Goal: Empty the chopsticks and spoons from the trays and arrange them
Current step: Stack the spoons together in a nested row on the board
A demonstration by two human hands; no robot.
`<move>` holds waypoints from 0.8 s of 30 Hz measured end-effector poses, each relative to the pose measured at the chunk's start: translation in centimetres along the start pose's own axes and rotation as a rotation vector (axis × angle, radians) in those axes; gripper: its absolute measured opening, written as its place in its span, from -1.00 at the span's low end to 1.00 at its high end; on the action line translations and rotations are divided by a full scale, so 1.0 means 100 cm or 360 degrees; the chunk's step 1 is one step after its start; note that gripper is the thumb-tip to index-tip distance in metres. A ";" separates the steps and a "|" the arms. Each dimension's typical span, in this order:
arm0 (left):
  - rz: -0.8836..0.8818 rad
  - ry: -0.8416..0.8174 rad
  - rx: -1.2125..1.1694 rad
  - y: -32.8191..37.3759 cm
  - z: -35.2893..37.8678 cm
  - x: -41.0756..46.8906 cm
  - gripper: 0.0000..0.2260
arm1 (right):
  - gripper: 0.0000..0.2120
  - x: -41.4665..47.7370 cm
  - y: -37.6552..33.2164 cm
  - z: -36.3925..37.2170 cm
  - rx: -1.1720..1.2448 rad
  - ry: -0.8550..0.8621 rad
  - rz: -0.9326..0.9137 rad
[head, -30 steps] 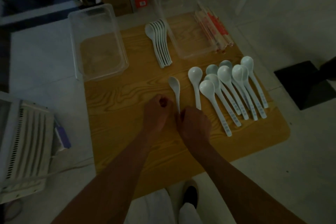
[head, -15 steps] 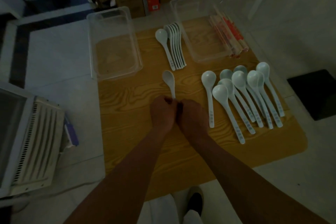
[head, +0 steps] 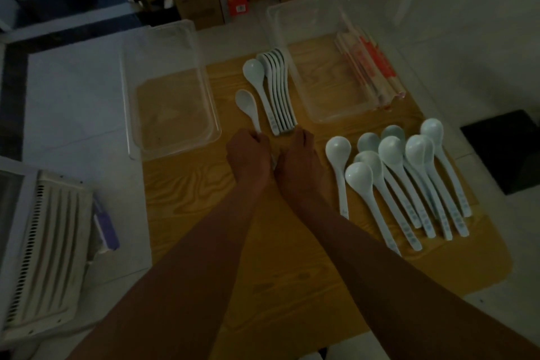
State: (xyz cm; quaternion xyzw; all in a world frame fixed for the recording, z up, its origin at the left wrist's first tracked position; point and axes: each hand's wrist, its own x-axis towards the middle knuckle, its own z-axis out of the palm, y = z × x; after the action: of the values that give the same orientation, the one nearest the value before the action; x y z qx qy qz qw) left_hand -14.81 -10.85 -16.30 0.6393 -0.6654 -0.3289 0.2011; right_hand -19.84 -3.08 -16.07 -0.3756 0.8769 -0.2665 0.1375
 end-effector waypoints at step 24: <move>0.0205 -0.0026 0.0030 0.032 0.012 0.077 -0.76 | -0.45 0.070 -0.019 0.014 0.0044 -0.0023 0.0085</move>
State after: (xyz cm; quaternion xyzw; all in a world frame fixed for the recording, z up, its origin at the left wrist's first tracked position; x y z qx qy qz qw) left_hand -18.74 -18.25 -16.11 0.5942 -0.7099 -0.3142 0.2104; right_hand -22.89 -9.83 -16.37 -0.3520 0.8818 -0.2722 0.1561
